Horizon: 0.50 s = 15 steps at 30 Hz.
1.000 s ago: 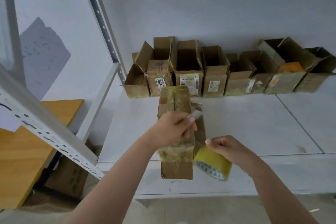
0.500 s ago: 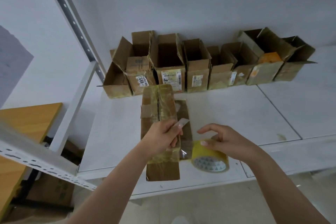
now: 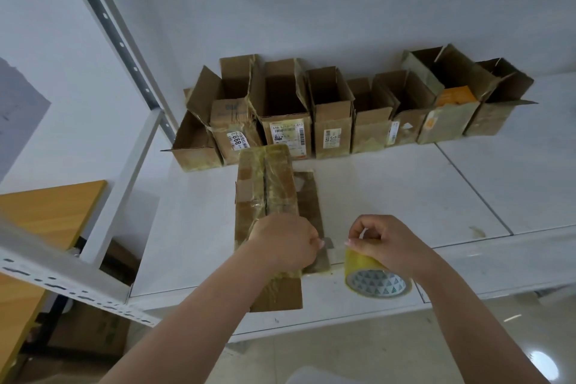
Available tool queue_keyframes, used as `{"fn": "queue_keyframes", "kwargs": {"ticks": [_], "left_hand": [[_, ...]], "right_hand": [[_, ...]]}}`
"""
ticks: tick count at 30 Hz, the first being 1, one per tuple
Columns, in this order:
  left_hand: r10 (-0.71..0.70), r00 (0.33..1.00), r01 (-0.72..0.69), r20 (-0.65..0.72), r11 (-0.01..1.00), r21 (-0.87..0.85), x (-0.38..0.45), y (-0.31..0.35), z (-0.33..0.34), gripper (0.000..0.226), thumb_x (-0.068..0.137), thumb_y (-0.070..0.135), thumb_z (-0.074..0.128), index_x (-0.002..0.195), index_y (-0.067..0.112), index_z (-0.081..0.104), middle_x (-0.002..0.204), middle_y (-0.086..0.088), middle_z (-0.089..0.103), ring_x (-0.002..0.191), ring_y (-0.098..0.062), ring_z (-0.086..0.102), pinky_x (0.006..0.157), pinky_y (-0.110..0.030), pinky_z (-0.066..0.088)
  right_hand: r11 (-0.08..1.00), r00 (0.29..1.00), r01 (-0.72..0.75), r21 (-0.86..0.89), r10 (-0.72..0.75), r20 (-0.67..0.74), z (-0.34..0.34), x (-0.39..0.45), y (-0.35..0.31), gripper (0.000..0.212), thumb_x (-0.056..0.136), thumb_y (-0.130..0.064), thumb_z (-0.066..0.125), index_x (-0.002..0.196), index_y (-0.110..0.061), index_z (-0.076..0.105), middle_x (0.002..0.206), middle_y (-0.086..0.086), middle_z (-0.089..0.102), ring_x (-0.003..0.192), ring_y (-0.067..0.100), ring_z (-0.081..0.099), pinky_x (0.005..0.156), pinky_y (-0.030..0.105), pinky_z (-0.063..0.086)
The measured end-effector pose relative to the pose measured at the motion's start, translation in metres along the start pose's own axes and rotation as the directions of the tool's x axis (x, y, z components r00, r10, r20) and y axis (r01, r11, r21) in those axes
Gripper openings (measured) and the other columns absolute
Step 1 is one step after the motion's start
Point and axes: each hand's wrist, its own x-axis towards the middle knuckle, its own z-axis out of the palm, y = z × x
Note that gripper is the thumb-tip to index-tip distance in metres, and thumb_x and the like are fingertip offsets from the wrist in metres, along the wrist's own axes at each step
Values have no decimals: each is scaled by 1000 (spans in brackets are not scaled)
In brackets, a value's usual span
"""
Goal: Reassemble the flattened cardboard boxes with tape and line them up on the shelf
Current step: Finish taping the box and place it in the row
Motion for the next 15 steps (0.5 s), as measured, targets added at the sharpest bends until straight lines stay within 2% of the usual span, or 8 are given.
{"fn": "queue_keyframes", "kwargs": {"ticks": [3, 5, 7, 8, 10, 11, 12, 15], "left_hand": [[-110, 993, 115, -36, 982, 148, 4, 13, 6, 36, 102, 35, 37, 78, 22, 59, 76, 4, 53, 79, -21, 56, 60, -29, 40], [-101, 993, 111, -67, 980, 165, 3, 15, 8, 36, 103, 36, 36, 82, 20, 61, 76, 4, 55, 77, -20, 57, 56, -28, 39], [-57, 998, 57, -35, 998, 3, 1, 4, 6, 43, 104, 43, 33, 71, 23, 52, 72, 3, 55, 77, -21, 59, 69, -34, 50], [-48, 999, 46, -15, 988, -144, -1, -2, 4, 42, 103, 45, 34, 70, 25, 50, 73, 0, 59, 76, -22, 61, 75, -37, 53], [-86, 993, 45, -84, 913, -406, -4, -12, 5, 24, 98, 47, 49, 83, 29, 57, 78, -1, 66, 75, -19, 64, 76, -36, 55], [-139, 977, 55, -161, 896, -440, -3, -13, 9, 19, 92, 47, 60, 93, 28, 59, 76, 3, 65, 73, -14, 63, 72, -32, 54], [-209, 952, 92, -225, 892, -443, -2, -12, 15, 26, 86, 47, 69, 94, 24, 58, 74, 7, 62, 71, -10, 61, 67, -28, 51], [-335, 897, 181, -289, 873, -453, 3, -9, 27, 34, 77, 46, 78, 80, 26, 50, 72, 9, 58, 69, -8, 57, 62, -26, 46]], "right_hand": [[999, 999, 25, 45, -23, -26, 5, -4, -3, 12, 82, -39, 74, 74, -37, 65, 66, -13, 65, 67, 11, 62, 65, 32, 53], [997, 999, 18, 77, -14, -42, 7, -6, -2, 14, 83, -38, 74, 72, -36, 65, 65, -11, 64, 64, 10, 61, 63, 29, 52], [996, 997, -29, 80, 34, -64, 8, -7, 1, 16, 84, -36, 74, 71, -32, 65, 67, -9, 64, 68, 12, 61, 64, 31, 52], [992, 997, -53, 115, 60, -53, 8, -8, 3, 16, 84, -35, 74, 72, -29, 66, 66, -8, 64, 67, 13, 60, 59, 29, 52], [970, 994, -97, 223, 104, -19, 10, -10, 6, 17, 85, -33, 74, 72, -24, 66, 59, -10, 61, 59, 9, 57, 46, 22, 46], [961, 992, -116, 251, 123, -13, 12, -10, 6, 18, 85, -32, 74, 71, -23, 67, 59, -10, 60, 57, 9, 56, 43, 19, 43], [957, 990, -131, 259, 140, -15, 14, -9, 7, 18, 86, -31, 73, 71, -22, 67, 61, -9, 60, 57, 9, 55, 42, 18, 42], [947, 980, -188, 262, 198, -15, 21, -5, 9, 19, 84, -28, 75, 68, -20, 68, 66, -3, 62, 52, 10, 54, 40, 19, 40]]}}
